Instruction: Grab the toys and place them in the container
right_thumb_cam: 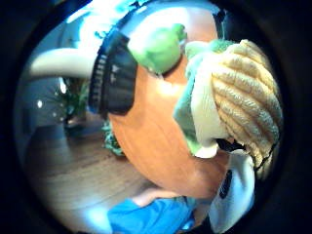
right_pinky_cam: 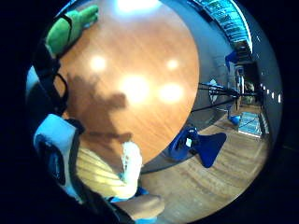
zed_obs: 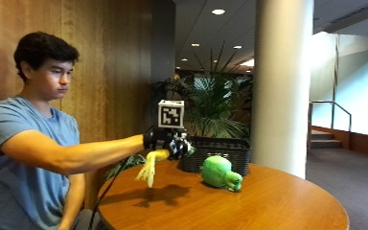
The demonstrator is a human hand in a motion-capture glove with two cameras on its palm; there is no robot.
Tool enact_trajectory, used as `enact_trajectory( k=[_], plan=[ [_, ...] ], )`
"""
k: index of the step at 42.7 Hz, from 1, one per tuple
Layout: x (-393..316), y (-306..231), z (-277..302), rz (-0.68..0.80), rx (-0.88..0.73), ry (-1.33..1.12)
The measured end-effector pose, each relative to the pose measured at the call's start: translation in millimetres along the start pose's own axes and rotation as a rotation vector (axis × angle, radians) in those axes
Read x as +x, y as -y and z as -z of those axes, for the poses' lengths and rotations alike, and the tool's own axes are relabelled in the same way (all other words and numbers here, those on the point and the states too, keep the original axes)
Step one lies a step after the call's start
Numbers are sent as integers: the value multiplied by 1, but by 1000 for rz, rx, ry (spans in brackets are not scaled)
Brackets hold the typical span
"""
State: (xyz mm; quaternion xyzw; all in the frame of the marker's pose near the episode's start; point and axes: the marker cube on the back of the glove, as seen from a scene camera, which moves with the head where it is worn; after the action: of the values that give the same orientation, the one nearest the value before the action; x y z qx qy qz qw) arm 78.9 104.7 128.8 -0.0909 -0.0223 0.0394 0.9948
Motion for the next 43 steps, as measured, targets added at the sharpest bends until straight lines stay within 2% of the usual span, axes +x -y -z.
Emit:
enact_trajectory(
  k=[3,8,15,23,25,30,38,43],
  plan=[
    [-5,7,26,-10,33,-7],
    [-19,15,68,104,102,-28],
    [-67,38,125,-50,181,32],
    [-134,70,171,-59,247,110],
    [-152,76,178,-34,258,157],
    [-191,92,184,105,272,40],
    [-272,128,197,205,317,92],
    [-270,138,189,256,341,170]
  ],
)
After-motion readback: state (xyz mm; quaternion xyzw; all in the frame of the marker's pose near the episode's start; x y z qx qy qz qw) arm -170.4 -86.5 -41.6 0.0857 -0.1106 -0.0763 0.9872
